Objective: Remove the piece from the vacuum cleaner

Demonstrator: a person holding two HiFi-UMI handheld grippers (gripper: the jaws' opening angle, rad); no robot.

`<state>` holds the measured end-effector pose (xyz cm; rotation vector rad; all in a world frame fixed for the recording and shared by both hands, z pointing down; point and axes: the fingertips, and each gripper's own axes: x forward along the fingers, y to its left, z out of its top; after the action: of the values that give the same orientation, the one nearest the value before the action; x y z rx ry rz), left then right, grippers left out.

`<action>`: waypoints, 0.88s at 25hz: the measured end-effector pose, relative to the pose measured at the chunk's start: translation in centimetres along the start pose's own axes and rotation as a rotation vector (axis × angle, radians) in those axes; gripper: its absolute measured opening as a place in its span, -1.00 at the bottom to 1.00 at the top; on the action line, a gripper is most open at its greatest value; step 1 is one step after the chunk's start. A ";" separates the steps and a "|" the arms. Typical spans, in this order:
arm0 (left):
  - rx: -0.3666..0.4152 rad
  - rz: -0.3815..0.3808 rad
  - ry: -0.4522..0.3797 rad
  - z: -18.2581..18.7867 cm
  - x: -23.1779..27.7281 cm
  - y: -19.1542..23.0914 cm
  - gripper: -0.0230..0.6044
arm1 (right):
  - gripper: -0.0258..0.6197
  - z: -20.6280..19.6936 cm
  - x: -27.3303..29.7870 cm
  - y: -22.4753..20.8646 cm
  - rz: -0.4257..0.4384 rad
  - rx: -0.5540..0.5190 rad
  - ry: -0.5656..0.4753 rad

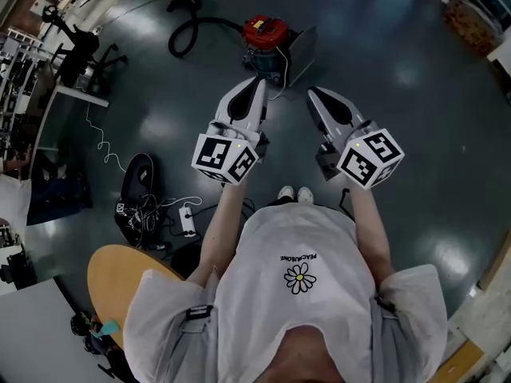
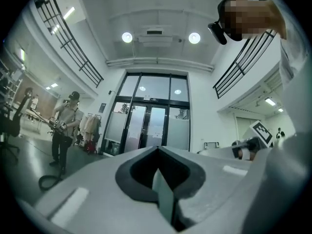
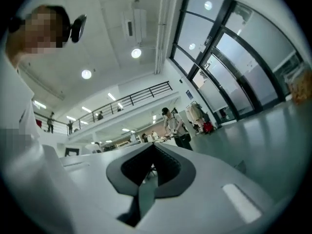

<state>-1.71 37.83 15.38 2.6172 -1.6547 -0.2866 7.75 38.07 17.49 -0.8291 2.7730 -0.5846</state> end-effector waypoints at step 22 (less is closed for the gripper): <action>-0.031 0.089 -0.004 -4.3 11.6 14.2 -0.93 | -0.84 -0.7 13.4 -13.4 -0.135 -0.092 0.145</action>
<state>-8.81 20.97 19.76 2.5137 -1.7471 -0.3115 3.05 20.51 22.88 -1.0392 2.9108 -0.5639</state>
